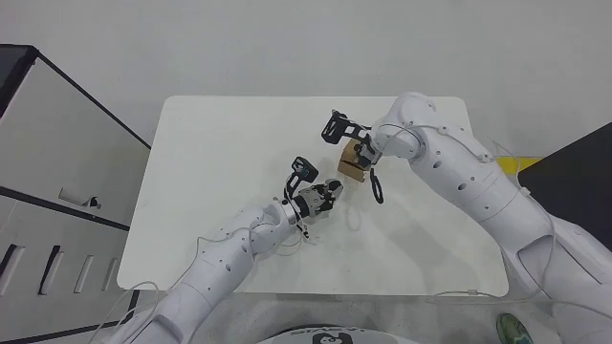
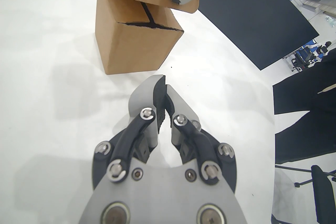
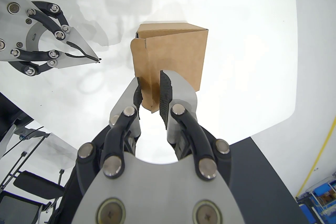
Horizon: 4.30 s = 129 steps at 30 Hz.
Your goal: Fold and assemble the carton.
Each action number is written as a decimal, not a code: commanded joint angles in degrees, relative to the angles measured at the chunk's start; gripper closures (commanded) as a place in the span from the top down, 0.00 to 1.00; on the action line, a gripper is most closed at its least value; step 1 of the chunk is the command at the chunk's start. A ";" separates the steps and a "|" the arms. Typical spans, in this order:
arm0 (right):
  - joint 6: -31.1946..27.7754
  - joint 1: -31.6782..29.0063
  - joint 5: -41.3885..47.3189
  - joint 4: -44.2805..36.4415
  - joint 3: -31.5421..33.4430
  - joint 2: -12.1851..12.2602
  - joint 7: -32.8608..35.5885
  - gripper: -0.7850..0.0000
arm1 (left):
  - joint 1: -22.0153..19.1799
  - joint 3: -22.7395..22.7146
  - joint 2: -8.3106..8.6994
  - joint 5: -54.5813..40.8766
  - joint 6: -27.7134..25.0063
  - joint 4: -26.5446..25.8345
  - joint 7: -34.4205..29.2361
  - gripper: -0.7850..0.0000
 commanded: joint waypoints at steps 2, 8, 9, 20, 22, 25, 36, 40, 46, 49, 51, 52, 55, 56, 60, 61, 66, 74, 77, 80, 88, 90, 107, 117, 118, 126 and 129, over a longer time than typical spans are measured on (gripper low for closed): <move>-0.20 -0.16 -0.13 0.18 0.20 0.01 0.01 0.27 | 0.00 0.00 0.00 0.00 0.00 0.00 0.00 0.00; -0.71 -0.32 -0.45 0.68 0.26 -0.11 -0.22 0.28 | 0.00 0.00 0.00 0.00 0.00 0.00 0.00 0.00; -0.82 -0.32 -0.44 0.85 0.26 -0.15 -0.29 0.27 | 0.00 0.00 0.00 0.00 0.00 0.00 0.00 0.00; -1.94 -0.25 -1.21 3.24 -0.56 -0.84 -1.87 0.21 | 0.00 0.00 0.00 0.00 0.00 0.00 0.00 0.00; -2.04 -0.26 -1.39 3.58 -0.64 -0.94 -2.17 0.20 | 0.00 0.00 0.00 0.00 0.00 0.00 0.00 0.00; -2.15 -0.22 -1.76 3.79 -0.66 -1.06 -2.46 0.20 | 0.00 0.00 0.00 0.00 0.00 0.00 0.00 0.00; -2.43 -0.66 -3.09 3.50 0.34 -0.95 -2.87 0.35 | 0.00 0.00 0.00 0.00 0.00 0.00 0.00 0.00; -2.56 -0.81 -3.20 3.59 0.63 -0.97 -3.03 0.35 | 0.00 0.00 0.00 0.00 0.00 0.00 0.00 0.00; -2.75 -0.93 -3.51 3.68 0.84 -1.08 -3.18 0.37 | 0.00 0.00 0.00 0.00 0.00 0.00 0.00 0.00; -2.81 -1.00 -3.57 3.88 0.87 -1.16 -3.26 0.35 | 0.00 0.00 0.00 0.00 0.00 0.00 0.00 0.00; -2.86 -0.99 -3.68 4.10 0.85 -1.24 -3.27 0.28 | 0.00 0.00 0.00 0.00 0.00 0.00 0.00 0.00; -2.88 -0.99 -3.70 4.22 0.84 -1.28 -3.31 0.24 | 0.00 0.00 0.00 0.00 0.00 0.00 0.00 0.00; -2.81 -0.95 -3.77 4.50 0.86 -1.39 -3.30 0.10 | 0.00 0.00 0.00 0.00 0.00 0.00 0.00 0.00; -2.83 -0.95 -3.79 4.57 0.86 -1.43 -3.32 0.10 | 0.00 0.00 0.00 0.00 0.00 0.00 0.00 0.00; -3.08 -0.93 -3.75 4.83 0.92 -1.55 -3.23 0.15 | 0.00 0.00 0.00 0.00 0.00 0.00 0.00 0.00; -3.13 -0.93 -3.77 4.90 0.94 -1.57 -3.26 0.15 | 0.00 0.00 0.00 0.00 0.00 0.00 0.00 0.00; -3.50 -1.03 -3.42 5.26 1.05 -1.71 -3.33 0.16 | 0.00 0.00 0.00 0.00 0.00 0.00 0.00 0.00; -3.45 -1.17 -3.44 5.73 0.95 -1.99 -3.32 0.11 | 0.00 0.00 0.00 0.00 0.00 0.00 0.00 0.00; -3.68 -1.21 -3.30 5.94 0.86 -2.10 -3.20 0.12 | 0.00 0.00 0.00 0.00 0.00 0.00 0.00 0.00; -3.83 -1.26 -2.52 6.34 0.93 -2.22 -3.02 0.14 | 0.00 0.00 0.00 0.00 0.00 0.00 0.00 0.00; -4.04 -1.41 1.54 7.38 3.56 -1.93 -3.91 0.19 | 0.00 0.00 0.00 0.00 0.00 0.00 0.00 0.00; -4.22 -1.50 2.23 7.50 4.17 -1.78 -3.83 0.21 | 0.00 0.00 0.00 0.00 0.00 0.00 0.00 0.00; -3.26 -3.24 15.47 11.84 11.42 -0.68 -7.60 0.00 | 0.00 0.00 0.00 0.00 0.00 0.00 0.00 0.00; -4.05 -2.91 17.39 15.72 10.19 -1.21 -9.29 0.00 | 0.00 0.00 0.00 0.00 0.00 0.00 0.00 0.00; -4.02 -2.89 17.27 16.05 10.09 -1.25 -9.69 0.00 | 0.00 0.00 0.00 0.00 0.00 0.00 0.00 0.00; -4.43 -3.04 17.49 17.81 9.40 -1.49 -10.94 0.00 | 0.00 0.00 0.00 0.00 0.00 0.00 0.00 0.00; -4.49 -3.04 17.51 18.25 9.10 -1.56 -10.89 0.00 | 0.00 0.00 0.00 0.00 0.00 0.00 0.00 0.00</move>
